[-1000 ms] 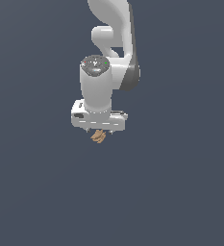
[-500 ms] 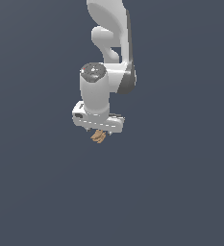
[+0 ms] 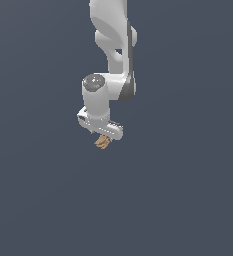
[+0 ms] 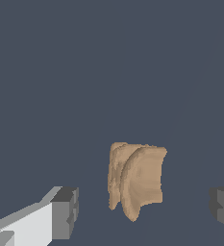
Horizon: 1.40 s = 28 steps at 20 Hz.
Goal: Pick up the object and move it to a goal position.
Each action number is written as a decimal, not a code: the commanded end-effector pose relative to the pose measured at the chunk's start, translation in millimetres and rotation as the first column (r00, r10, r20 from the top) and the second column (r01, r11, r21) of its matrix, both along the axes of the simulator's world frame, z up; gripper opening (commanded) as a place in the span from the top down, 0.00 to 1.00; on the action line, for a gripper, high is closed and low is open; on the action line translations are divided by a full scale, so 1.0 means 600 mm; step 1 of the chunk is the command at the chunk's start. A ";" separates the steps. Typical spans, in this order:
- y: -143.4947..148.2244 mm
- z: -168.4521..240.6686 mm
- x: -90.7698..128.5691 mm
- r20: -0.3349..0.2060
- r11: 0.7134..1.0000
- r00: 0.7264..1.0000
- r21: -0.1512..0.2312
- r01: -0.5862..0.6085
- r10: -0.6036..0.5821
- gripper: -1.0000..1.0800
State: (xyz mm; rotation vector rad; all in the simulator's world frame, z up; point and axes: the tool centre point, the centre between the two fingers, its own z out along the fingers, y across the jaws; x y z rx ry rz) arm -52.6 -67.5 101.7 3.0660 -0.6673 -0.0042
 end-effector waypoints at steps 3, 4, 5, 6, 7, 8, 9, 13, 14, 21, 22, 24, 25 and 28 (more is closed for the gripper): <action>-0.005 -0.017 -0.018 0.003 0.998 0.998 0.003 0.062 -0.062 0.04; -0.006 -0.019 -0.020 0.003 0.998 0.998 0.003 0.069 -0.069 0.04; -0.007 -0.020 -0.021 0.003 0.997 0.997 0.003 0.074 -0.074 0.04; -0.007 -0.021 -0.022 0.003 0.997 0.997 0.003 0.077 -0.077 0.04; -0.007 -0.022 -0.022 0.003 0.997 0.997 0.003 0.078 -0.078 0.04; -0.007 -0.020 -0.021 0.002 0.997 0.997 0.003 0.072 -0.072 0.04; -0.007 -0.021 -0.021 0.002 0.997 0.997 0.003 0.072 -0.072 0.04; -0.006 -0.034 -0.022 0.002 0.997 0.997 0.003 0.072 -0.072 0.04; -0.007 -0.040 -0.022 0.003 0.997 0.997 0.003 0.073 -0.073 0.04; -0.007 -0.093 -0.024 0.003 0.997 0.997 0.003 0.078 -0.078 0.04; -0.007 -0.098 -0.024 0.003 0.997 0.997 0.003 0.078 -0.078 0.04; -0.007 -0.103 -0.023 0.003 0.997 0.997 0.003 0.078 -0.078 0.04; -0.007 -0.105 -0.023 0.003 0.997 0.997 0.003 0.078 -0.078 0.04; -0.007 -0.105 -0.023 0.003 0.997 0.997 0.003 0.078 -0.078 1.00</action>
